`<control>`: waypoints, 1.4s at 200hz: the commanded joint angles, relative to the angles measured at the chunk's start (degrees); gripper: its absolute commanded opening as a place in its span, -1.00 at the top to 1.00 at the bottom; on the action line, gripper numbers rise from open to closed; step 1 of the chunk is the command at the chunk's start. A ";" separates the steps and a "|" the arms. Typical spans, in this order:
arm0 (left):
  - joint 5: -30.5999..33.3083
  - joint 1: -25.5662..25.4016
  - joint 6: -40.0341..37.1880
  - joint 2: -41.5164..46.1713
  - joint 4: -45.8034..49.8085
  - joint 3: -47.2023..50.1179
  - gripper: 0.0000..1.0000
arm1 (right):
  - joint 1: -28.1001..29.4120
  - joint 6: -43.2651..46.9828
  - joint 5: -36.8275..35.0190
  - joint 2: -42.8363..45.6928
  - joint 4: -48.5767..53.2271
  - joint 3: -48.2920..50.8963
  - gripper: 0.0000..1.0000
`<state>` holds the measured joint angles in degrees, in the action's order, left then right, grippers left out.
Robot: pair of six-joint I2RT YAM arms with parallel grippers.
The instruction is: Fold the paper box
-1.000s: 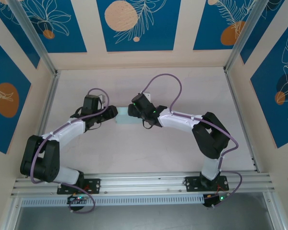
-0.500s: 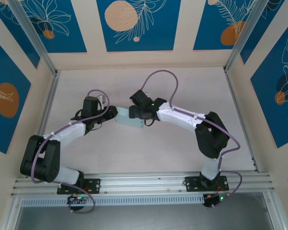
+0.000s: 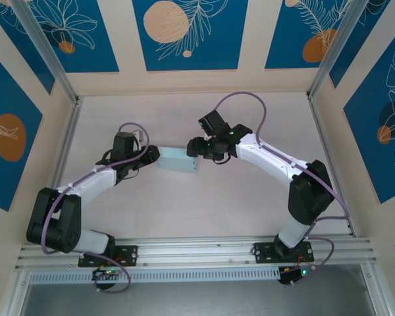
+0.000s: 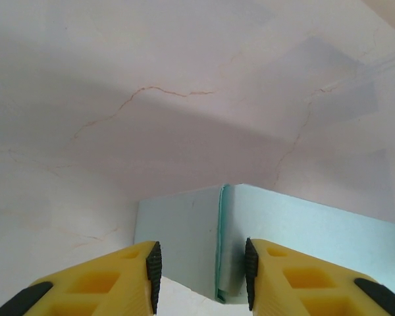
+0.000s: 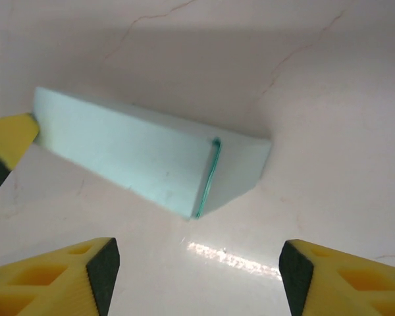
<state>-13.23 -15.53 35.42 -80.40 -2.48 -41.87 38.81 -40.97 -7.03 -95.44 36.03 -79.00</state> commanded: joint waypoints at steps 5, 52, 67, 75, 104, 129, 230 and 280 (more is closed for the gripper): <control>2.36 -0.30 -2.15 -2.80 9.53 0.76 0.22 | -1.63 -0.96 6.81 0.87 -2.96 3.70 -0.31; 2.31 -0.64 -2.62 -3.58 9.96 -0.14 0.22 | -4.11 0.23 12.28 -2.16 -7.23 3.69 -0.25; 2.25 -0.71 -2.56 -3.80 10.00 -0.40 0.23 | -4.56 0.68 12.75 -3.10 -7.20 2.70 -0.24; 2.25 -0.73 -2.56 -3.88 10.01 -0.49 0.23 | -4.85 0.93 12.98 -3.60 -7.19 2.33 -0.22; 2.46 -0.90 -2.64 -4.39 10.38 -1.11 0.25 | -5.89 1.12 13.68 -5.42 -7.62 2.73 -0.14; 2.60 -0.99 -2.76 -4.76 10.52 -1.46 0.27 | -6.37 1.15 13.85 -7.05 -7.96 3.53 -0.08; 1.06 -1.08 -3.47 -6.17 9.76 0.37 0.57 | -6.29 -0.09 13.09 -9.09 -9.00 8.43 0.33; -3.92 -1.16 -4.49 -2.82 4.46 5.62 0.57 | -3.77 2.73 9.81 -6.35 -6.99 6.95 0.33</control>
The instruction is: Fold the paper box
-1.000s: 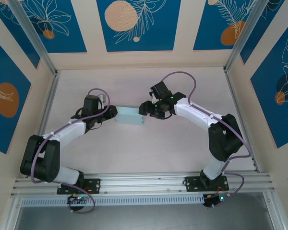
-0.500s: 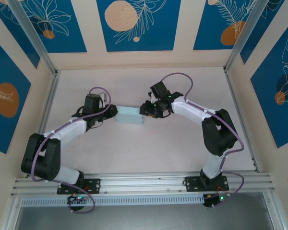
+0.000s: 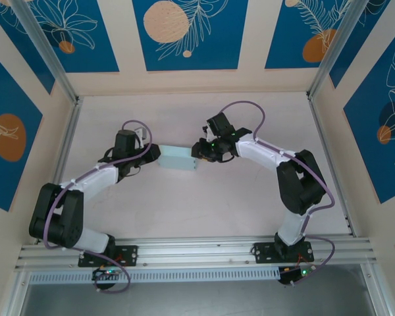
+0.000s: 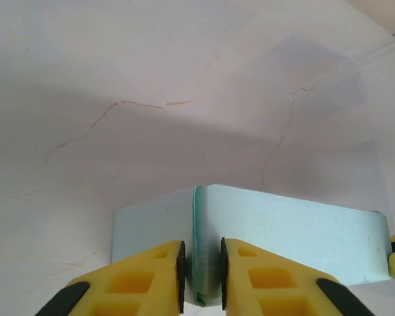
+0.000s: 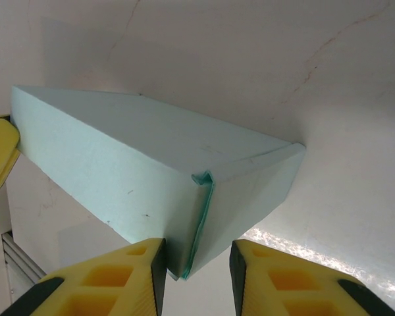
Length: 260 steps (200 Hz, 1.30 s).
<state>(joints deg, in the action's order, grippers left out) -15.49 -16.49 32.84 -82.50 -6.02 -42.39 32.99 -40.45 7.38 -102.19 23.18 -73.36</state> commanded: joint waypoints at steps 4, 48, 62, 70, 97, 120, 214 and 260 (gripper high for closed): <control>-1.86 -0.24 -1.74 -0.12 7.73 6.82 0.58 | 2.27 2.36 -5.05 0.62 6.05 1.30 0.33; -4.47 -0.39 0.66 6.97 5.20 13.04 0.53 | 6.60 3.09 -10.95 4.65 6.79 3.35 0.39; -4.48 -0.55 1.21 8.91 4.95 14.75 0.53 | 7.96 2.60 -12.55 5.89 6.41 4.52 0.39; -4.46 -0.71 1.75 9.75 4.32 15.63 0.53 | 8.67 2.18 -13.03 6.44 6.12 5.16 0.39; -3.94 -1.35 3.26 11.30 3.03 17.94 0.53 | 10.91 1.10 -14.98 7.43 5.93 6.79 0.39; -2.83 -1.44 3.97 12.56 4.17 18.83 0.51 | 11.41 0.22 -16.54 7.92 6.91 7.77 0.39; 0.76 -1.48 -0.06 4.89 3.59 7.11 -0.31 | 9.30 -3.94 -15.59 -0.52 9.12 -1.45 -0.20; -4.91 -1.44 -0.38 -9.12 -1.54 0.47 -0.09 | 6.55 -4.00 -13.90 -7.14 8.74 -5.63 -0.15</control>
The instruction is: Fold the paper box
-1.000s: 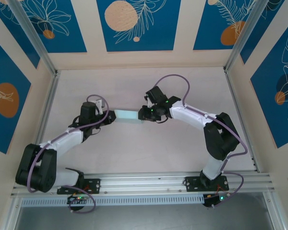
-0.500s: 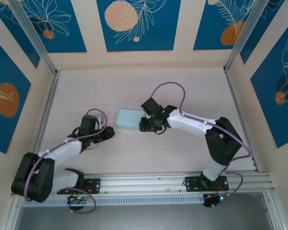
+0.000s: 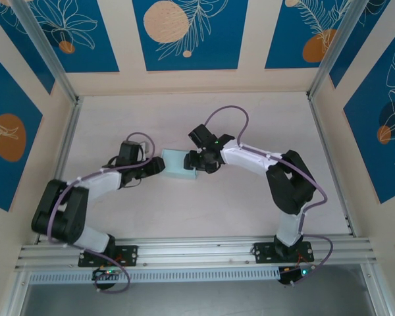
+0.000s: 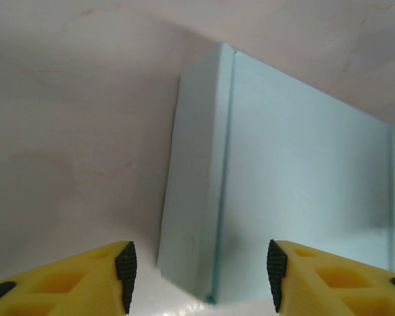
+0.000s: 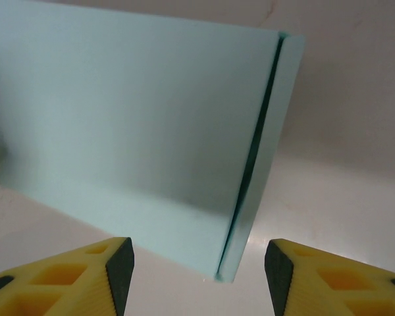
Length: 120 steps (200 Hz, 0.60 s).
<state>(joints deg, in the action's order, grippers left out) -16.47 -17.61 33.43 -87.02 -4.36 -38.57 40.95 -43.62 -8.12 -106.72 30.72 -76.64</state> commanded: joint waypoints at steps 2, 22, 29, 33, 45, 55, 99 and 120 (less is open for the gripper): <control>-4.21 -0.32 -0.86 -4.94 -3.37 -3.60 -0.09 | -1.55 -0.74 1.79 -2.77 1.08 -2.43 -0.15; -6.21 -0.61 0.45 -7.74 -5.14 -5.00 0.07 | -3.15 -0.12 3.47 -4.45 0.22 -2.98 -0.11; -6.69 -0.97 0.97 -8.43 -5.83 -5.24 0.09 | -3.72 0.20 4.14 -5.01 0.09 -3.25 -0.07; -6.90 -1.14 1.27 -8.77 -6.16 -5.44 0.10 | -4.16 0.48 4.64 -5.27 -0.11 -3.39 -0.04; -7.48 -2.13 2.21 -9.90 -7.11 -6.11 0.11 | -5.18 1.14 5.21 -5.88 -0.23 -3.84 0.00; -8.10 -3.18 3.05 -10.89 -7.54 -7.05 0.13 | -6.06 1.82 5.22 -6.16 0.25 -4.37 0.01; -7.60 -7.72 6.80 -12.47 -9.84 -8.18 0.11 | -9.85 6.09 5.31 -6.59 3.45 -6.77 0.02; -4.70 -7.70 5.95 -11.48 -6.50 -9.08 0.02 | -10.36 7.25 5.18 -5.40 4.13 -6.36 -0.11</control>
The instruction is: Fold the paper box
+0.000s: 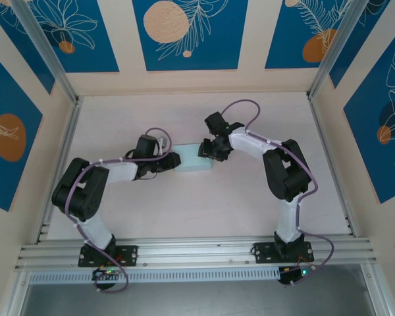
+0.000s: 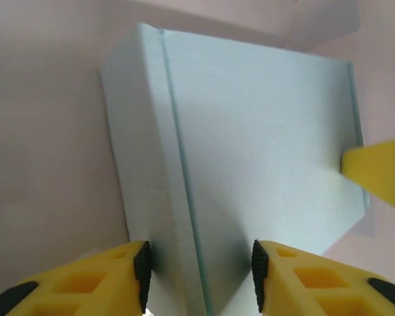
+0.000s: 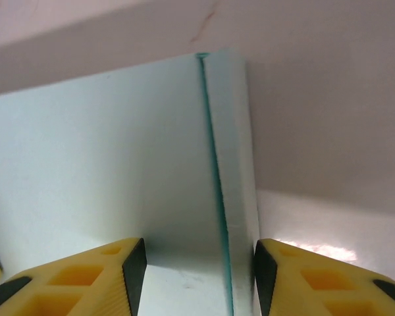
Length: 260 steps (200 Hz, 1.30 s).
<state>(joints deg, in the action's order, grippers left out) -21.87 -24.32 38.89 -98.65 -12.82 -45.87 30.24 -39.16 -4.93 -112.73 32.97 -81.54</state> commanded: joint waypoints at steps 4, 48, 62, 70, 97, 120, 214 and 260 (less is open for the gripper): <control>1.60 -1.00 0.12 0.53 2.96 -2.08 -0.02 | 0.35 2.94 1.82 0.86 2.18 -1.50 -0.15; 7.38 1.23 -3.08 8.78 11.19 -3.84 -0.59 | -0.06 5.00 -3.68 6.50 5.81 -0.72 -0.47; 10.35 2.69 -4.21 13.66 13.28 -3.17 -0.95 | -0.43 5.48 -6.13 10.46 6.54 0.83 -0.52; 12.76 3.57 -5.38 16.99 14.76 -2.71 -1.00 | -0.75 5.73 -7.70 12.72 7.03 1.89 -0.55; 21.07 6.11 -8.76 28.10 20.57 -0.65 -1.00 | -2.01 7.22 -13.78 21.50 8.42 5.96 -0.60; 28.48 6.82 -12.46 37.94 22.40 3.49 -1.00 | -2.74 7.86 -20.66 30.07 8.93 10.85 -0.73; 45.92 7.08 -30.51 60.94 2.48 29.66 -1.00 | -7.88 10.91 -30.28 50.65 -8.71 36.28 -0.99; 47.47 7.42 -37.90 59.74 -6.18 34.22 -1.00 | -8.56 20.37 -31.58 56.19 -25.97 47.60 -0.99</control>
<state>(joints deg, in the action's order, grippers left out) 22.87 -17.69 7.51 -38.76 -11.05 -14.09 22.04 -25.36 -33.45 -59.90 20.51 -38.04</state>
